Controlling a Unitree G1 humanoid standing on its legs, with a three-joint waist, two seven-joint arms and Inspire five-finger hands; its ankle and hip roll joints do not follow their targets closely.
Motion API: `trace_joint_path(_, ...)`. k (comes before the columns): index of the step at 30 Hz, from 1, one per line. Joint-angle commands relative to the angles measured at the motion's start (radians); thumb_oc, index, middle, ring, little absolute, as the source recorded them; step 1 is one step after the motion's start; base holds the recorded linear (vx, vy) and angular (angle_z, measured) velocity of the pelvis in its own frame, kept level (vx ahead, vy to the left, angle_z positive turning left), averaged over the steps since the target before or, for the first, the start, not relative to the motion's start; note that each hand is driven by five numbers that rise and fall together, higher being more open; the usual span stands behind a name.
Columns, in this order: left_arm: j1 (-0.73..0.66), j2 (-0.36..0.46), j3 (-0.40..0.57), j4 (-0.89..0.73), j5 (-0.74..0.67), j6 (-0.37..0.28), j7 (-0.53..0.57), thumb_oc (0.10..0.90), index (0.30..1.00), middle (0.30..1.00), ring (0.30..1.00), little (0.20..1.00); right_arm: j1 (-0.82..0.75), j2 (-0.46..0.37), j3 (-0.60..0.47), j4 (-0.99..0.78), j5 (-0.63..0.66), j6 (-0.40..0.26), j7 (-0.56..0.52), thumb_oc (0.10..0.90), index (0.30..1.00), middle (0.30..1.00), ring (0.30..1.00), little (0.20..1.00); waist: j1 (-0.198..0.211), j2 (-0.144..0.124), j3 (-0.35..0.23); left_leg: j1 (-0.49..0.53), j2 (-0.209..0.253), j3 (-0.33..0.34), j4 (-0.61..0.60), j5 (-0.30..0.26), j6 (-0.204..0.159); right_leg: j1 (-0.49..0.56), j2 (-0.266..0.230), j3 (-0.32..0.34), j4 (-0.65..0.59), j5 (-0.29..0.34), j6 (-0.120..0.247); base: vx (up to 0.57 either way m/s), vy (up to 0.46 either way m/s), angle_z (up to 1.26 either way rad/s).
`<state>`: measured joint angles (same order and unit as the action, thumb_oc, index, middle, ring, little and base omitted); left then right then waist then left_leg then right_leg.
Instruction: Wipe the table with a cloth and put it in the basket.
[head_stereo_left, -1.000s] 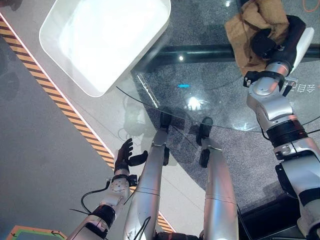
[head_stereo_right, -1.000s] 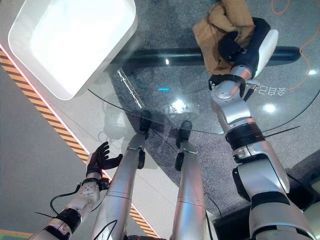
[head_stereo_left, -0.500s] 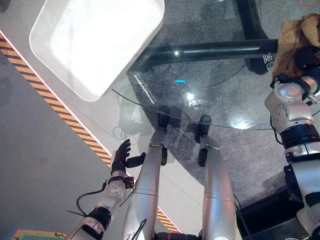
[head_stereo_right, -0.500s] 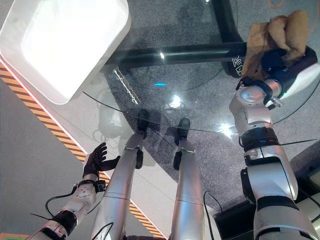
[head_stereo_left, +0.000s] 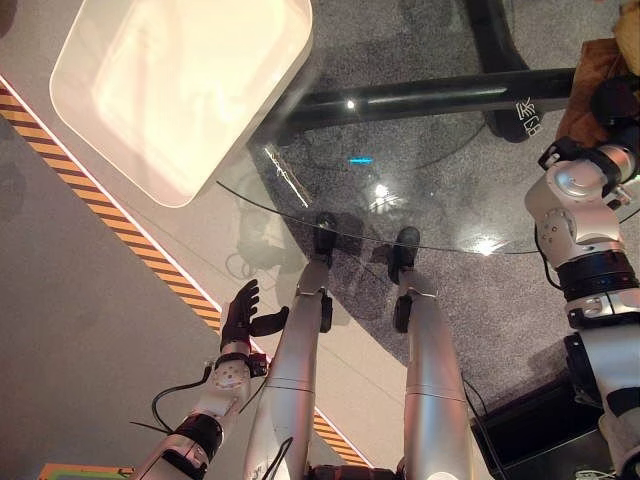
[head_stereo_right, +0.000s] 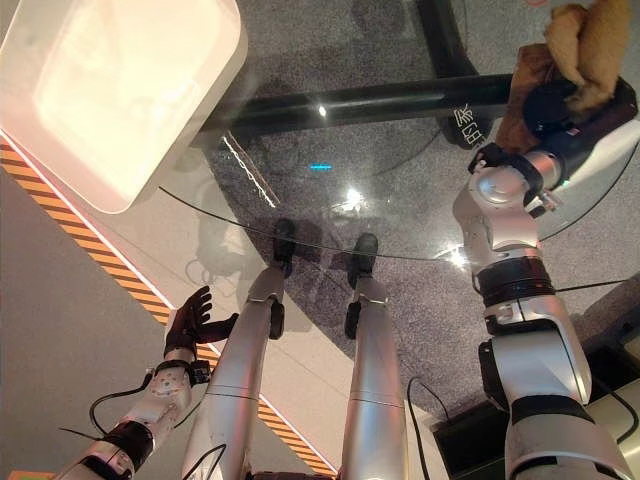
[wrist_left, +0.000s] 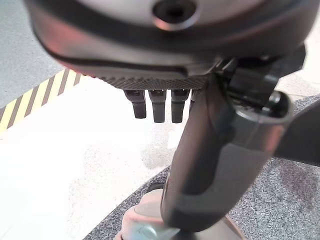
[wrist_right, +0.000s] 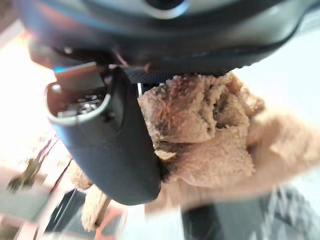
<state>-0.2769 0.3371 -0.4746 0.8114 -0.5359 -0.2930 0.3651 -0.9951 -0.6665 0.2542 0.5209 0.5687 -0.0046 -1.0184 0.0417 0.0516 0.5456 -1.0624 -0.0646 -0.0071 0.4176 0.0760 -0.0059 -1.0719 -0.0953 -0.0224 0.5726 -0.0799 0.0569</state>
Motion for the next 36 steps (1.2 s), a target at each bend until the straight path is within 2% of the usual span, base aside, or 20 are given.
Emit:
trace_joint_path(1, 0.115, -0.068, 0.007, -0.003, 0.022, -0.019, 0.003, 0.8, 0.9, 0.9, 0.9, 0.9, -0.018, -0.049, 0.038, -0.231, -0.153, -0.021, 0.145, 0.1, 0.3, 0.3, 0.3, 0.2, 0.015, 0.058, -0.026, 0.037, -0.052, 0.015, 0.052, -0.115, 0.035, 0.026, 0.059, -0.04, -0.115, 0.087, -0.022, 0.0, 0.0, 0.0)
trace_joint_path(9, 0.112, -0.088, 0.029, -0.004, 0.053, -0.021, -0.001, 0.8, 0.9, 0.9, 0.9, 0.9, 0.009, 0.079, 0.147, -0.396, -0.23, 0.064, 0.477, 0.1, 0.3, 0.3, 0.3, 0.2, 0.021, 0.055, -0.026, 0.038, -0.051, 0.024, 0.054, -0.108, 0.033, 0.024, 0.062, -0.045, -0.102, 0.078, -0.028, 0.0, 0.003, 0.01)
trace_joint_path(12, 0.112, -0.087, 0.031, -0.01, 0.056, -0.019, -0.003, 0.8, 0.9, 0.9, 0.9, 0.9, 0.027, 0.112, 0.193, -0.43, -0.239, 0.094, 0.557, 0.1, 0.3, 0.3, 0.3, 0.2, 0.024, 0.054, -0.026, 0.041, -0.051, 0.027, 0.052, -0.104, 0.032, 0.026, 0.061, -0.047, -0.102, 0.078, -0.028, 0.0, 0.0, 0.0)
trace_joint_path(15, 0.111, -0.086, 0.032, -0.014, 0.057, -0.018, -0.004, 0.8, 0.9, 0.9, 0.9, 0.9, 0.048, 0.141, 0.235, -0.439, -0.239, 0.116, 0.598, 0.1, 0.3, 0.3, 0.3, 0.2, 0.025, 0.055, -0.026, 0.04, -0.051, 0.029, 0.052, -0.1, 0.031, 0.025, 0.06, -0.049, -0.102, 0.079, -0.029, 0.0, 0.0, 0.0)
trace_joint_path(21, 0.108, -0.087, 0.028, -0.011, 0.053, -0.017, -0.005, 0.8, 0.9, 0.9, 0.9, 0.9, 0.082, 0.184, 0.281, -0.403, -0.237, 0.134, 0.612, 0.1, 0.3, 0.3, 0.3, 0.2, 0.028, 0.057, -0.026, 0.037, -0.049, 0.032, 0.053, -0.096, 0.031, 0.022, 0.06, -0.05, -0.1, 0.081, -0.03, 0.0, 0.0, 0.0)
trace_joint_path(28, 0.105, -0.09, 0.024, -0.004, 0.058, -0.02, 0.0, 0.8, 0.9, 0.9, 0.9, 0.9, 0.105, 0.19, 0.296, -0.353, -0.191, 0.126, 0.632, 0.1, 0.3, 0.3, 0.3, 0.2, 0.028, 0.053, -0.026, 0.046, -0.05, 0.031, 0.046, -0.093, 0.03, 0.029, 0.061, -0.052, -0.105, 0.084, -0.029, 0.0, -0.005, 0.02)
trace_joint_path(31, 0.107, -0.09, 0.024, -0.007, 0.054, -0.029, 0.006, 0.8, 0.9, 0.9, 0.9, 0.9, 0.119, 0.187, 0.306, -0.358, -0.153, 0.116, 0.713, 0.1, 0.3, 0.3, 0.3, 0.2, 0.026, 0.051, -0.026, 0.047, -0.049, 0.032, 0.044, -0.091, 0.03, 0.029, 0.06, -0.053, -0.107, 0.087, -0.029, 0.0, 0.0, 0.0)
trace_joint_path(32, 0.107, -0.087, 0.028, -0.009, 0.042, -0.037, 0.011, 0.8, 0.9, 0.9, 0.9, 0.9, 0.125, 0.185, 0.32, -0.368, -0.098, 0.113, 0.795, 0.1, 0.3, 0.3, 0.3, 0.2, 0.027, 0.049, -0.026, 0.048, -0.049, 0.032, 0.044, -0.091, 0.029, 0.031, 0.059, -0.054, -0.109, 0.086, -0.029, 0.0, 0.0, 0.0)
trace_joint_path(36, 0.1, -0.073, 0.038, -0.016, 0.019, -0.035, 0.0, 0.8, 0.9, 0.9, 0.9, 0.9, 0.13, 0.176, 0.373, -0.41, -0.026, 0.109, 0.968, 0.1, 0.3, 0.3, 0.3, 0.2, 0.03, 0.048, -0.026, 0.05, -0.051, 0.03, 0.049, -0.089, 0.026, 0.035, 0.055, -0.06, -0.108, 0.085, -0.028, 0.0, -0.042, 0.0)
